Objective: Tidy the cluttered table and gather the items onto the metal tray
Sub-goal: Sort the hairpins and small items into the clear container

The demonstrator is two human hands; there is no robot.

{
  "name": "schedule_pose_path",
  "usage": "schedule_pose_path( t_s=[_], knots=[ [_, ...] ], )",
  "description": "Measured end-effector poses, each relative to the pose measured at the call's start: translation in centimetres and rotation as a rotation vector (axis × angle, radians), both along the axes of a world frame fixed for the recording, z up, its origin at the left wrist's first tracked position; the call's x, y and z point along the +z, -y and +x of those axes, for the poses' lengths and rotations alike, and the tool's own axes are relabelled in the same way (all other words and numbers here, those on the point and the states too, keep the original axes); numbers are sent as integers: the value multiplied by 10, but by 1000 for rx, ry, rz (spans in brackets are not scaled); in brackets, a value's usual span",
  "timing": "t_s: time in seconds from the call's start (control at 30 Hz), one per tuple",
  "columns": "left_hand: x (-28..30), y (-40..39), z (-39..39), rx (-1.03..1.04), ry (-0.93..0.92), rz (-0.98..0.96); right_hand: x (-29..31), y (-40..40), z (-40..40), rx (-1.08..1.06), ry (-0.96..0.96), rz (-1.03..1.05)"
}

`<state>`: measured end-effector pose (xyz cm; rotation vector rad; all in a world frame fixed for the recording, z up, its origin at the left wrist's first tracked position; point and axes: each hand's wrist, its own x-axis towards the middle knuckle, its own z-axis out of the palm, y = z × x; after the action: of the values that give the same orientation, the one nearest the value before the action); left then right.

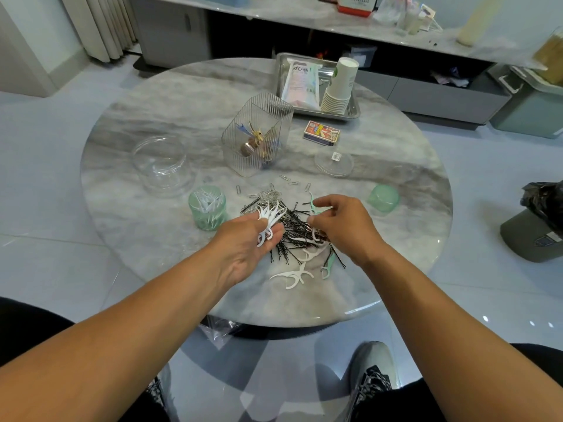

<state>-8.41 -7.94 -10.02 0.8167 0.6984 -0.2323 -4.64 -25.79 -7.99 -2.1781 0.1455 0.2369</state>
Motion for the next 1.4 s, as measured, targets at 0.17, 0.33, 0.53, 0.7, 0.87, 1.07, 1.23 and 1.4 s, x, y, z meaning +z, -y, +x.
schedule_pose_path(
  t_s=[0.17,0.33,0.53,0.7,0.87,1.07,1.23,1.4],
  knots=[
    [4,5,-2,-61,35,0,11,-11,-5,-94,-292,570],
    [7,10,-4,-114,90,-49,14,-23,-12,-91,-283,612],
    [11,11,-8,-171,155,-91,19,-31,-17,-13,-139,531],
    [9,4,-3,-56,55,-43,27,-1,0,156,73,-42],
    [7,0,-1,-32,-20,-7,18,15,-6,517,-163,-475],
    [11,2,-5,-94,-28,35,-2,17,-8,507,-98,-519],
    [13,2,-10,-147,-20,65,-8,18,-5,490,-111,-475],
    [10,-1,-10,-141,-33,80,2,14,-7,541,88,-583]
  ],
)
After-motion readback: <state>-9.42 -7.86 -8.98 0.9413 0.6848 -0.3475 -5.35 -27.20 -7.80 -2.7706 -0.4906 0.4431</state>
